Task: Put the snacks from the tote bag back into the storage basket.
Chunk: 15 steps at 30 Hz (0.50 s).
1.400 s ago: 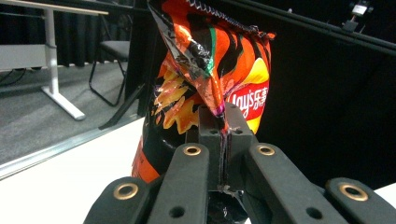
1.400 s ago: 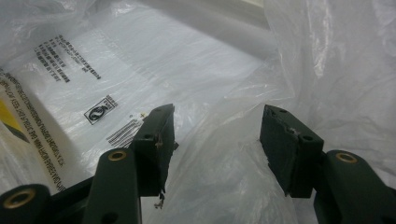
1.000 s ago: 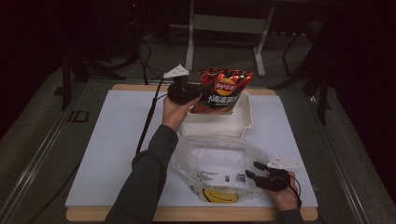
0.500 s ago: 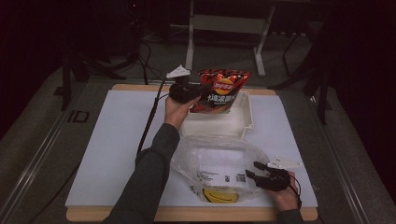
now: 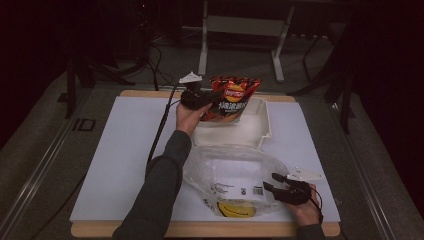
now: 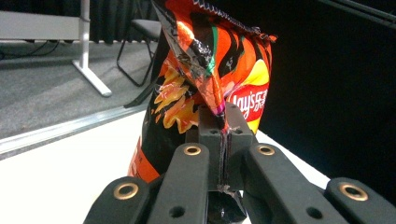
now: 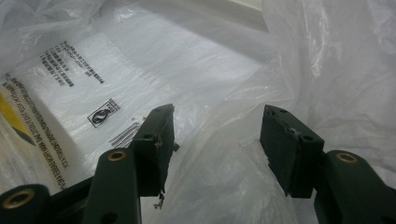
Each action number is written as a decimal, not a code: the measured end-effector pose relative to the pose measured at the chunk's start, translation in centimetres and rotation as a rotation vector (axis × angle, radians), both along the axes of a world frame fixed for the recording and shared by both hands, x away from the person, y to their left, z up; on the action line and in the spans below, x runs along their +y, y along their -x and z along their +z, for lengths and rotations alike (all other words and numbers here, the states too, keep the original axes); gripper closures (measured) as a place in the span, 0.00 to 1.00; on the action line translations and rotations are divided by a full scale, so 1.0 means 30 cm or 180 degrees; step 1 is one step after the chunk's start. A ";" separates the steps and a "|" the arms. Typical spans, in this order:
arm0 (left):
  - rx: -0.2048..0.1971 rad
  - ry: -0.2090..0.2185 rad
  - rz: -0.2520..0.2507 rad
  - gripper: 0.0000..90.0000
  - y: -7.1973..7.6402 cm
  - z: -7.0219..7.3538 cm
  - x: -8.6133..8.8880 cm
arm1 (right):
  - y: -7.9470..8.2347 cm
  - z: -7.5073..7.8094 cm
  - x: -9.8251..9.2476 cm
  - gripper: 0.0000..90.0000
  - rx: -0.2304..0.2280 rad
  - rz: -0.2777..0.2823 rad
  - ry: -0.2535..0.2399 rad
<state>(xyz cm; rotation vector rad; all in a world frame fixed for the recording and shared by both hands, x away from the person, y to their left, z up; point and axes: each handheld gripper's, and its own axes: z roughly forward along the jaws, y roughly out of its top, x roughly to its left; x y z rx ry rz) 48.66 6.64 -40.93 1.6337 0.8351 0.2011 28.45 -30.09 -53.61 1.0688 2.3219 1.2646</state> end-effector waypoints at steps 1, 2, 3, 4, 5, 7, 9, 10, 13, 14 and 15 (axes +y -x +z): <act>0.0015 -0.0004 0.0006 0.99 -0.004 -0.004 0.002 | 0.000 0.000 0.000 0.49 -0.0001 0.0000 0.0000; 0.0030 -0.0010 0.0010 0.99 -0.008 -0.009 0.003 | 0.000 0.000 0.000 0.49 0.0002 0.0002 0.0003; 0.0049 -0.0012 0.0016 0.99 -0.012 -0.014 0.003 | 0.000 0.000 0.000 0.49 0.0002 0.0001 0.0003; 0.0062 -0.0019 0.0023 0.99 -0.016 -0.019 0.003 | 0.001 0.001 0.000 0.49 -0.0001 -0.0002 0.0003; 0.0075 -0.0030 0.0029 0.99 -0.020 -0.023 0.003 | 0.001 0.000 -0.001 0.49 -0.0009 0.0000 0.0002; 0.0111 -0.0056 0.0041 0.99 -0.026 -0.034 0.004 | 0.001 0.001 -0.001 0.49 -0.0014 0.0002 -0.0002; 0.0160 -0.0126 0.0069 0.99 -0.034 -0.047 0.004 | 0.002 0.000 -0.001 0.49 -0.0010 0.0000 -0.0010; 0.0160 -0.0126 0.0069 0.99 -0.034 -0.047 0.004 | 0.002 0.000 -0.001 0.49 -0.0010 0.0000 -0.0010; 0.0217 -0.0116 0.0142 0.99 -0.045 -0.057 0.014 | 0.003 0.000 -0.001 0.49 -0.0018 -0.0005 -0.0018; 0.0223 -0.0137 0.0155 0.99 -0.048 -0.060 0.016 | 0.003 0.000 -0.002 0.49 -0.0025 -0.0007 -0.0024; 0.0232 -0.0151 0.0163 0.99 -0.049 -0.062 0.020 | 0.003 0.000 -0.002 0.49 -0.0028 -0.0007 -0.0023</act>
